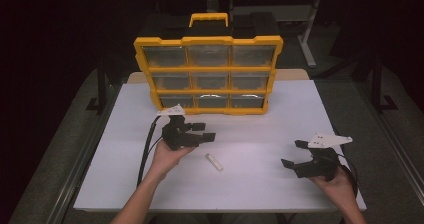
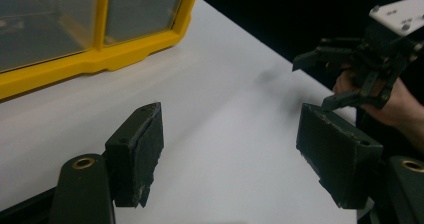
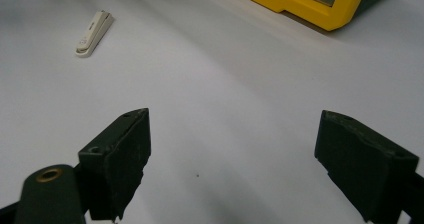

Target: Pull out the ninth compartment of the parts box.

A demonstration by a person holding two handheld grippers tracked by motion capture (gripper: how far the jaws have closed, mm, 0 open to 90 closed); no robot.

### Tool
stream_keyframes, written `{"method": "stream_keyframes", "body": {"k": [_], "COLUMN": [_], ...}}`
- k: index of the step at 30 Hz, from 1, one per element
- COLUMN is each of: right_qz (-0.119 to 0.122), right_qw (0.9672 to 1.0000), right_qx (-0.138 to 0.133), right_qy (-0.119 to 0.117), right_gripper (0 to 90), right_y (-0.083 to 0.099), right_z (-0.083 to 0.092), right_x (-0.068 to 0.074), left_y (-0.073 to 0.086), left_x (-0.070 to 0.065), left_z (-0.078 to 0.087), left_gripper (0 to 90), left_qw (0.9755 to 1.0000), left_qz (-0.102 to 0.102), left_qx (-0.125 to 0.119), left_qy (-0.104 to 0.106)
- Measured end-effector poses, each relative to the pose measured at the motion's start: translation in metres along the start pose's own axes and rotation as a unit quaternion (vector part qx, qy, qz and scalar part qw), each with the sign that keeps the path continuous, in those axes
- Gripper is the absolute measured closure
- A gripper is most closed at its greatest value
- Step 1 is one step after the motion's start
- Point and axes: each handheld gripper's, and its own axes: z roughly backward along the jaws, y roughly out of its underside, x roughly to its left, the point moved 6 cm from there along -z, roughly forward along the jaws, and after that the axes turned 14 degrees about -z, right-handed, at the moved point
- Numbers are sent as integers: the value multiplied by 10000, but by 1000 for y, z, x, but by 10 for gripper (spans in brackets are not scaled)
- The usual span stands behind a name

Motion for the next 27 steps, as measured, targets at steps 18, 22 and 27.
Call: {"method": "stream_keyframes", "body": {"k": [18, 22, 27], "right_qz": [-59, -32, -95], "right_qw": [10000, 10000, 9999], "right_qx": [-22, -27, -56], "right_qy": [-21, -24, -31], "right_gripper": [139, 139, 140], "right_y": [-1, -1, -1], "right_z": [0, -1, 0], "right_x": [-2, -3, -5], "left_y": [-16, -20, -23], "left_x": [19, 28, 38], "left_z": [-55, -70, -84], "left_gripper": [332, 371, 406], "left_qw": [9932, 9862, 9756], "left_qz": [1002, 1460, 1943], "left_qx": [-591, -752, -987], "left_qy": [-103, -202, -249]}}
